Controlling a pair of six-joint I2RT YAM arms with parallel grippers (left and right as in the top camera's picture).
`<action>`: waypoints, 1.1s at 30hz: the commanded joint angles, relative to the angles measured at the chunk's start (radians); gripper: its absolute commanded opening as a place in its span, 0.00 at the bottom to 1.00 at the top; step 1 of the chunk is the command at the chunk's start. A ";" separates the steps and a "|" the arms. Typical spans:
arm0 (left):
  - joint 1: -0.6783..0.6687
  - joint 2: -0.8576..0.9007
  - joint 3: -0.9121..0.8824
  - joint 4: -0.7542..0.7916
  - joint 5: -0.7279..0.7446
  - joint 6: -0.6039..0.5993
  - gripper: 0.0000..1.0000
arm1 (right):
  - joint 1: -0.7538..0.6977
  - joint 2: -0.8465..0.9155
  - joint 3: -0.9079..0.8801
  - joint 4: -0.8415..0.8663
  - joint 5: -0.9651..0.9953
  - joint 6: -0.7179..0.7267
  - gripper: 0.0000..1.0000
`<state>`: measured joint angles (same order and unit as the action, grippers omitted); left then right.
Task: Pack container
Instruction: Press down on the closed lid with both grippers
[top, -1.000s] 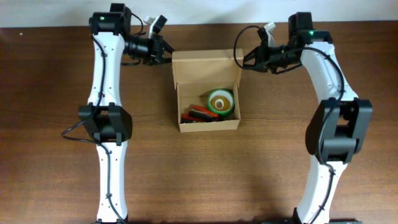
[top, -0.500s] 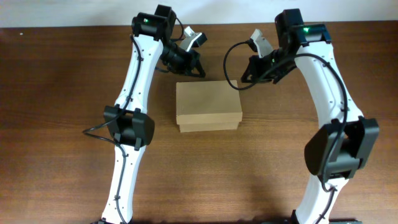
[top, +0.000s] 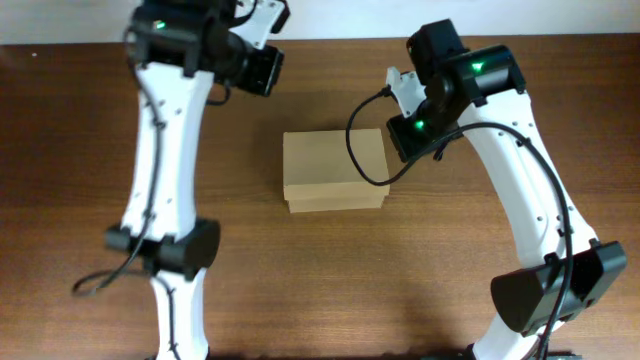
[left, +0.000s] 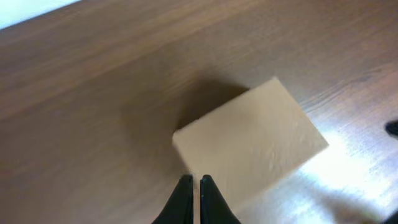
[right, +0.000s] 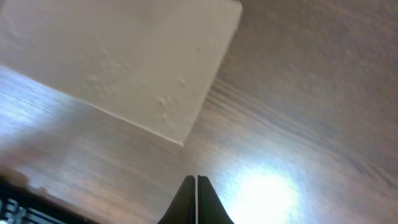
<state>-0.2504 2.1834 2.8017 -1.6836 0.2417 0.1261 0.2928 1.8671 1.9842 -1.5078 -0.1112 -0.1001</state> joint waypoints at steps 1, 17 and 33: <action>0.002 -0.113 -0.187 0.002 -0.118 -0.033 0.05 | 0.003 -0.010 0.013 -0.016 0.060 0.030 0.04; -0.119 -0.259 -0.844 0.213 -0.156 -0.031 0.05 | 0.041 -0.007 -0.230 0.103 0.040 0.030 0.04; -0.144 -0.259 -1.093 0.359 -0.107 -0.032 0.06 | 0.082 0.031 -0.258 0.145 0.007 0.026 0.04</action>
<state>-0.3908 1.9392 1.7340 -1.3365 0.1127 0.0891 0.3531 1.8874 1.7306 -1.3643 -0.0914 -0.0788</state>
